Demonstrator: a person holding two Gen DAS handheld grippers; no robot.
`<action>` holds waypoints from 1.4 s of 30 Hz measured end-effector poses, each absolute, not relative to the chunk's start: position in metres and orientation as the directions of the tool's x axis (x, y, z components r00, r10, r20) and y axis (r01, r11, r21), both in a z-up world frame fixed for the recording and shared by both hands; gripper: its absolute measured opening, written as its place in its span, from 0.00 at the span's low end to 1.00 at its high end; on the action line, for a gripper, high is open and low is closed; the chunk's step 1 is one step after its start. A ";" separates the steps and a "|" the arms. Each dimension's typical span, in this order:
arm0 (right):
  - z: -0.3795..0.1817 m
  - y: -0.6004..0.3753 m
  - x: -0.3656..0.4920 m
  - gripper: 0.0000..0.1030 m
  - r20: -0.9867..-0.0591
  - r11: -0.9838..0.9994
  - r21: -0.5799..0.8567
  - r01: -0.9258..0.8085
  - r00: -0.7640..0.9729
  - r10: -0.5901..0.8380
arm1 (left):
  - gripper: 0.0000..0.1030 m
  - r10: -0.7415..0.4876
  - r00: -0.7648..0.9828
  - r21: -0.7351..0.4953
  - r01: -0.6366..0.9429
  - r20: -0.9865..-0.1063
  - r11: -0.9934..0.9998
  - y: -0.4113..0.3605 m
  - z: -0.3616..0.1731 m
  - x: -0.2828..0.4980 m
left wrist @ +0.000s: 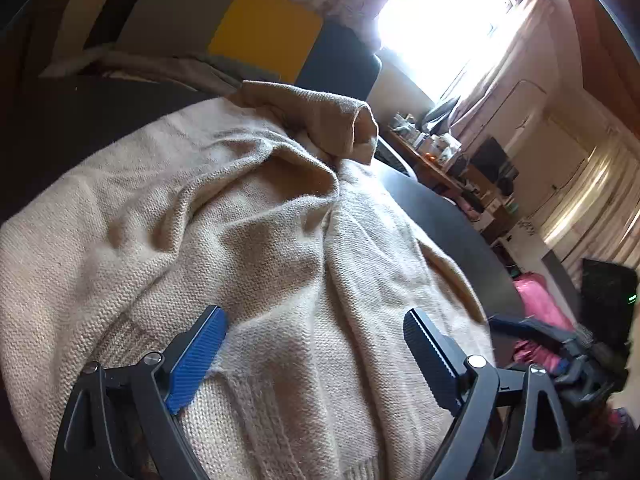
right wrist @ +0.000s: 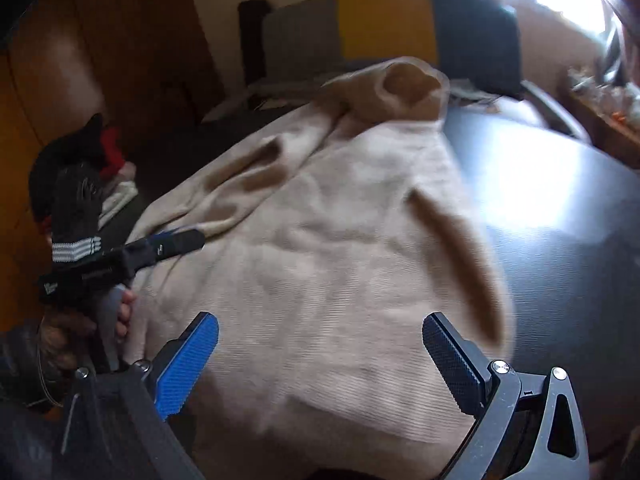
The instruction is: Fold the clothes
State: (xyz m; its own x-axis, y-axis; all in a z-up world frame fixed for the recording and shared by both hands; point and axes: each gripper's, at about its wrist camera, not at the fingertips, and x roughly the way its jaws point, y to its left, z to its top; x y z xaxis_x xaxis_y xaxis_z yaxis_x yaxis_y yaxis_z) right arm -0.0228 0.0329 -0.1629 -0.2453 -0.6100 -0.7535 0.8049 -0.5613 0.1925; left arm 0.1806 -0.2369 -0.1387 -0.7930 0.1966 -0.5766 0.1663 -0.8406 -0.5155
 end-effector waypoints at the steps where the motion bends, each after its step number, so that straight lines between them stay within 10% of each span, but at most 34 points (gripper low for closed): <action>1: -0.168 0.026 -0.023 1.00 -0.762 -0.554 0.209 0.806 -0.221 -0.609 | 0.89 0.198 -0.794 -0.518 0.166 -0.575 -0.839 -0.237 -0.139 0.181; 10: -0.193 -0.011 -0.015 0.97 -0.826 -0.590 0.095 0.802 -0.266 -0.496 | 0.89 0.181 -0.800 -0.503 0.167 -0.572 -0.848 -0.231 -0.140 0.180; 19: -0.187 -0.020 -0.002 0.25 -0.796 -0.569 -0.071 0.820 -0.390 -0.463 | 0.89 0.177 -0.797 -0.488 0.162 -0.577 -0.857 -0.226 -0.141 0.183; 22: -0.173 0.004 -0.022 0.22 -0.763 -0.632 -0.192 0.751 -0.519 -0.385 | 0.89 0.176 -0.797 -0.484 0.162 -0.578 -0.860 -0.227 -0.141 0.182; 25: -0.165 0.047 -0.067 0.22 -0.736 -0.730 -0.312 0.608 -0.640 -0.218 | 0.89 0.167 -0.796 -0.475 0.166 -0.582 -0.864 -0.226 -0.141 0.182; 28: -0.154 0.097 -0.106 0.31 -0.796 -0.823 -0.093 0.560 -0.538 -0.276 | 0.89 0.158 -0.795 -0.465 0.170 -0.586 -0.869 -0.224 -0.142 0.182; 32: -0.152 0.112 -0.109 0.80 -0.794 -0.785 0.195 0.588 -0.375 -0.479 | 0.89 0.149 -0.790 -0.455 0.178 -0.594 -0.873 -0.223 -0.141 0.180; 42: -0.185 0.004 -0.054 0.96 -0.779 -0.618 0.211 0.758 -0.251 -0.574 | 0.89 0.231 -0.803 -0.563 0.152 -0.550 -0.812 -0.242 -0.142 0.183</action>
State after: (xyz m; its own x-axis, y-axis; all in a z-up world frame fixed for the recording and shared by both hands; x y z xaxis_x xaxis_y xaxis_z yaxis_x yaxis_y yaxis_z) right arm -0.0541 0.0037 -0.1855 -0.2512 -0.5738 -0.7795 0.7577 -0.6177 0.2106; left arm 0.1831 -0.2422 -0.1418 -0.8026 0.2310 -0.5499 0.1522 -0.8121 -0.5633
